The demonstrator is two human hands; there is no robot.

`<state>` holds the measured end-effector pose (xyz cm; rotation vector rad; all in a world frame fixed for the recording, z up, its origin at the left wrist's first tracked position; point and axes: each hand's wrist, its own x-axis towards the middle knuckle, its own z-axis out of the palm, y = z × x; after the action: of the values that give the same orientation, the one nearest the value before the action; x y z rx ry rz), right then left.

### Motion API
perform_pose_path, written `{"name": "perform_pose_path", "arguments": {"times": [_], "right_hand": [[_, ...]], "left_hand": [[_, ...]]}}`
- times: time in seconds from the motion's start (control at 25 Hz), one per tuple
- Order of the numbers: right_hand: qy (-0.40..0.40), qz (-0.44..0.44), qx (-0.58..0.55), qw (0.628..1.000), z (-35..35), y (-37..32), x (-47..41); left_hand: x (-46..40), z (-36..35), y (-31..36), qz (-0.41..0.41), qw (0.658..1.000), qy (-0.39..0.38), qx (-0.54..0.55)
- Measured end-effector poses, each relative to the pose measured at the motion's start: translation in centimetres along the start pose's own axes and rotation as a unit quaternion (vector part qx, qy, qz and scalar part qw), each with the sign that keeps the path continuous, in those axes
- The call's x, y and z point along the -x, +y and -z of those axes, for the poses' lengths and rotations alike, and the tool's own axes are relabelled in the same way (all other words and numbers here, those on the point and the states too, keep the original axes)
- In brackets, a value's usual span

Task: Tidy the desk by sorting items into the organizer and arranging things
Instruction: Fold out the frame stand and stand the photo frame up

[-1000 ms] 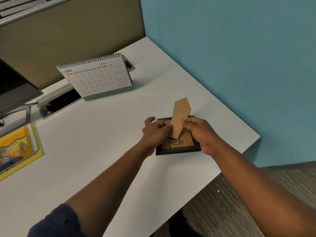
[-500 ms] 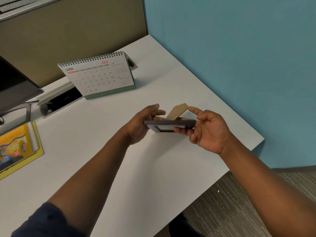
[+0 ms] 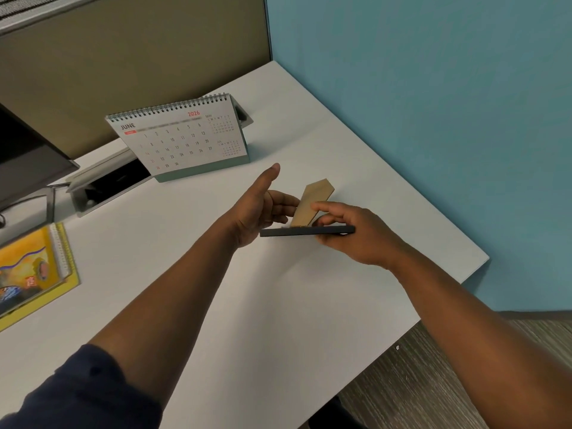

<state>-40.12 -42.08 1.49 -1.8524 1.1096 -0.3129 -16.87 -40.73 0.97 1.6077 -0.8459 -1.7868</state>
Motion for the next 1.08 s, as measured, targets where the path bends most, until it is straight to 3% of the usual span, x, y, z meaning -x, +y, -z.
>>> {"name": "perform_pose_path", "arguments": {"times": [0.08, 0.2, 0.28, 0.48, 0.64, 0.84, 0.92, 1.08], "right_hand": [[0.021, 0.019, 0.033, 0.999, -0.1, 0.0, -0.7], [0.013, 0.02, -0.165, 0.986, -1.1, 0.1, -1.4], [0.027, 0.01, -0.236, 0.971, -2.0, 0.7, -2.0], [0.056, 0.01, -0.327, 0.943, -2.8, 1.9, -4.2], [0.093, -0.046, -0.352, 0.93, -1.9, 1.9, -7.1], [0.128, -0.028, -0.359, 0.924, 0.9, 0.9, -12.7], [0.136, -0.014, -0.363, 0.922, 1.8, 0.7, -14.9], [0.144, 0.003, -0.389, 0.91, 2.6, 1.0, -19.0]], "left_hand": [[-0.2, 0.5, -0.2, -0.008, 1.0, -0.013, 0.017], [-0.4, 0.8, -0.7, -0.04, 0.998, -0.013, 0.042], [-0.8, 0.9, -1.0, -0.061, 0.997, 0.001, 0.051], [-1.7, 1.0, -2.5, -0.115, 0.989, 0.023, 0.089], [-2.9, 1.0, -3.2, -0.156, 0.978, 0.062, 0.125], [-5.2, 0.7, -2.1, -0.264, 0.947, 0.182, -0.033], [-7.1, 0.7, -1.5, -0.278, 0.926, 0.221, -0.125], [-11.6, 0.8, -0.9, -0.273, 0.896, 0.282, -0.208]]}}
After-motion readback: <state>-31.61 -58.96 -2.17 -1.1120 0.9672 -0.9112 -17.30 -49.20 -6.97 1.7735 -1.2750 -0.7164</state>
